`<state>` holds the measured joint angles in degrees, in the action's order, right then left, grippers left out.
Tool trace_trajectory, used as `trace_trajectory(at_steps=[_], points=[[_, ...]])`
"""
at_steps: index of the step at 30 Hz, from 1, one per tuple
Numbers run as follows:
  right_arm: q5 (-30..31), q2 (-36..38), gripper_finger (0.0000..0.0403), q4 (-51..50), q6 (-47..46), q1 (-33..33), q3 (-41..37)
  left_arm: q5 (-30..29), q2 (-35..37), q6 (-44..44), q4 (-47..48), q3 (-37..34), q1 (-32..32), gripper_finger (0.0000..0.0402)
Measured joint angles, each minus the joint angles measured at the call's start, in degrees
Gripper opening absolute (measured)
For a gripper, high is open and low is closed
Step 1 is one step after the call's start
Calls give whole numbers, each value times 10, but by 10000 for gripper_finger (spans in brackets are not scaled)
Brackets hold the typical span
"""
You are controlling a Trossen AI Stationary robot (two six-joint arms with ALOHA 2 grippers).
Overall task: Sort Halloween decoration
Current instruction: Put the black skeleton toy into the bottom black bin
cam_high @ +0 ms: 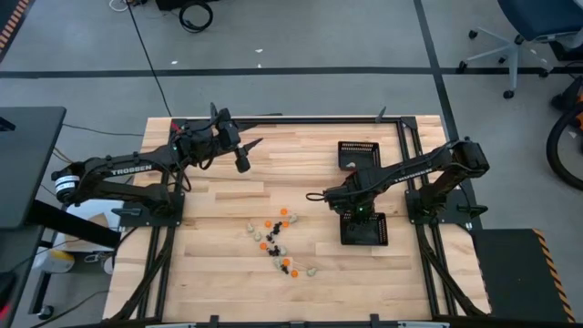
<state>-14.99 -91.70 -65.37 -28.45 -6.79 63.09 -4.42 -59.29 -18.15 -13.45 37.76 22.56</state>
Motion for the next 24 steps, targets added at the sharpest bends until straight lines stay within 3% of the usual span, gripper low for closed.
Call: trace_trajectory(at_steps=[10, 24], points=[[21, 0, 99, 0, -11, 1, 0, 22, 0, 51, 0, 0, -52, 192], [49, 0, 99, -17, -15, 17, 0, 22, 0, 35, -7, 0, -95, 192]])
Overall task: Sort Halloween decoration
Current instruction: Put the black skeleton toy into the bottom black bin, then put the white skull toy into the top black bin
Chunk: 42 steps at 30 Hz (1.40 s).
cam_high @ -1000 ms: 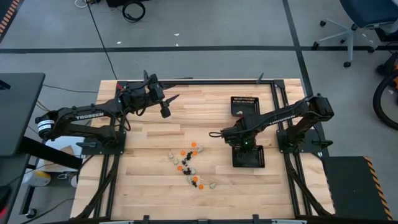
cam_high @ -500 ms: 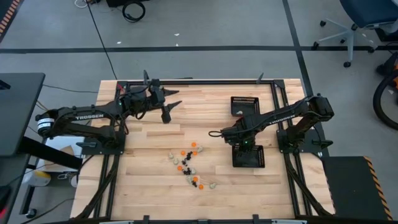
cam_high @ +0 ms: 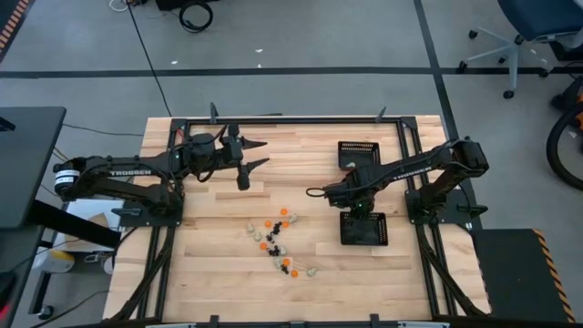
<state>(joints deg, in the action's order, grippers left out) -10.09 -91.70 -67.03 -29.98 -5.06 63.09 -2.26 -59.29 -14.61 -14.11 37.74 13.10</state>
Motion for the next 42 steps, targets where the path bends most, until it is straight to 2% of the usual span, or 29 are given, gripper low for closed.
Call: trace_trajectory(at_steps=[6, 11, 17, 21, 31, 37, 42], points=[[-4, 0, 99, -9, -5, 4, 0, 0, 0, -1, -14, 0, 0, 192], [-33, 0, 99, -5, -27, -8, 0, 0, 0, -15, -15, 0, 0, 192], [-26, 0, 101, -5, -33, -17, 0, 0, 0, -16, -16, 0, 0, 192], [-15, 0, 121, -2, -33, -17, 0, 0, 0, -16, -16, 0, 0, 192], [-22, 0, 210, 1, -33, -17, 0, 0, 0, -16, -16, 0, 0, 192], [-41, 0, 213, -1, -32, -8, 22, -1, 0, -16, -19, 0, 0, 192], [-26, 0, 203, 0, -15, -7, 70, -1, 0, -8, -17, 0, 0, 192]])
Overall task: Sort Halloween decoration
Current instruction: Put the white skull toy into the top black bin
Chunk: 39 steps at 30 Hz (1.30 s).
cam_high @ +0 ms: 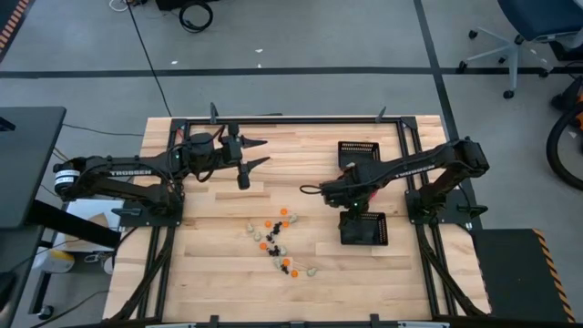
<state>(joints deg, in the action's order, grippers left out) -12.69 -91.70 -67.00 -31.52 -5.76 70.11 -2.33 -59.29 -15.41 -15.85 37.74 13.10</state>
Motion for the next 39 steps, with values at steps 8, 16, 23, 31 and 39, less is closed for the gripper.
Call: trace_trajectory(at_steps=[8, 16, 23, 31, 39], points=[[37, 0, 196, 41, 28, -2, 19, -31, 27, -29, 19, -1, -41, 192], [38, 0, 191, 99, 50, -5, 19, -86, 83, -37, 84, 0, -72, 192], [66, -9, 185, 172, 90, -5, 20, -86, 85, -26, 105, 0, -76, 192], [104, -94, 183, 294, 193, -16, 19, -86, 84, -2, 135, 0, -76, 192], [163, -158, 183, 437, 300, -17, 19, -86, 83, 39, 170, 0, -76, 192]])
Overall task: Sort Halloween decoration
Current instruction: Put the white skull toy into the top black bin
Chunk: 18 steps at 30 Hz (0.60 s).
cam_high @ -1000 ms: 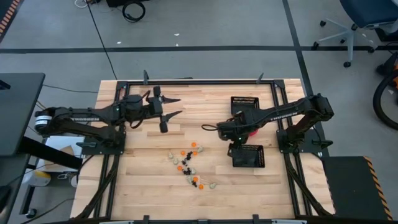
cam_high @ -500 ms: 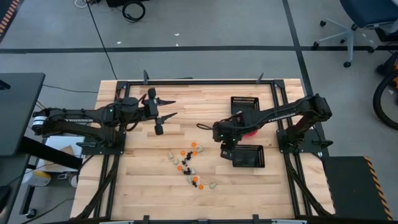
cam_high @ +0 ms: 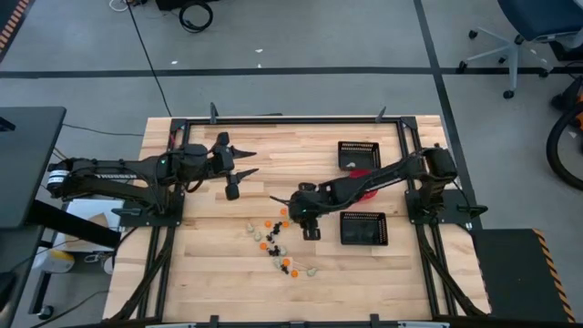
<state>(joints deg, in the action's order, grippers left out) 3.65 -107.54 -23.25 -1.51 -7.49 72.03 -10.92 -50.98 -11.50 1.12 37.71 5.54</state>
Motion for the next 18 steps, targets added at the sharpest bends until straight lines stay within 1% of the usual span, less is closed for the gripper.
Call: trace_trajectory(at_steps=[5, 10, 18], points=[[14, -33, 183, 35, 47, 4, 0, 0, 0, 18, 8, 0, 0, 192], [-8, -60, 183, 54, 56, 17, -1, 0, 0, 46, 20, 1, -1, 192], [-21, -91, 183, 62, 63, 23, 0, 0, 0, 48, 25, 1, -4, 192]])
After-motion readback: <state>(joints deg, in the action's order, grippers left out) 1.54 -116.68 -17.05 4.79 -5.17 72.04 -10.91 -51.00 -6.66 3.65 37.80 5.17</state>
